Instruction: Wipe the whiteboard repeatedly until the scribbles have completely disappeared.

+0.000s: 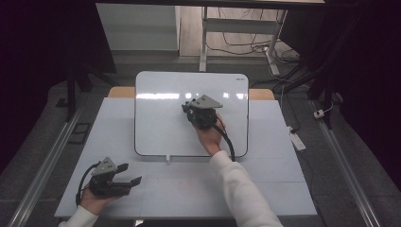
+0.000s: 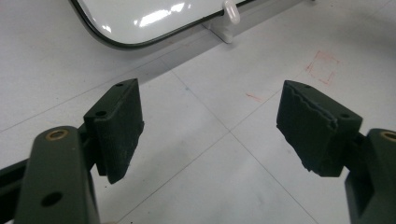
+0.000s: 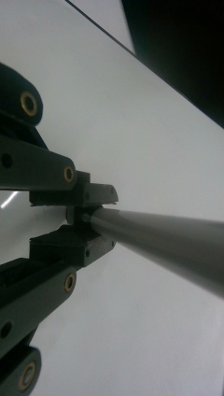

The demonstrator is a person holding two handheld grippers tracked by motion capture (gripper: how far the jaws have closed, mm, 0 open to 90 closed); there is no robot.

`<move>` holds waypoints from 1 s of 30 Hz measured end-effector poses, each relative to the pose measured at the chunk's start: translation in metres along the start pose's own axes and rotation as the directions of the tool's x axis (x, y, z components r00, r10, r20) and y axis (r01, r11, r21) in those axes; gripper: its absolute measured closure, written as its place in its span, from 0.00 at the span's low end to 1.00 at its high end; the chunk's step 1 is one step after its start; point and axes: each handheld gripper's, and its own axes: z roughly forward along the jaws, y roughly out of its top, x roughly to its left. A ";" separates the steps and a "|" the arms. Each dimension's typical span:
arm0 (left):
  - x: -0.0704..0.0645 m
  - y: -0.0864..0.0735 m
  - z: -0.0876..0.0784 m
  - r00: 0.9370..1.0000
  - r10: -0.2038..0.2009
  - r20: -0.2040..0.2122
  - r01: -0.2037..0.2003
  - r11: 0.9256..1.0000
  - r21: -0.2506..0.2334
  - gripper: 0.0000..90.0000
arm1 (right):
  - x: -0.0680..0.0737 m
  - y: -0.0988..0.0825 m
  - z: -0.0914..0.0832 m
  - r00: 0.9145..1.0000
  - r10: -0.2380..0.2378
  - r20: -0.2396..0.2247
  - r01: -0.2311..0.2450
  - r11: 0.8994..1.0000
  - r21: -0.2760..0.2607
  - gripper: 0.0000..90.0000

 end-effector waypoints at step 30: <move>0.002 0.000 0.001 1.000 -0.009 -0.004 0.009 1.000 0.000 0.26 | -0.022 -0.001 -0.014 0.998 0.028 -0.055 -0.025 0.998 0.055 0.86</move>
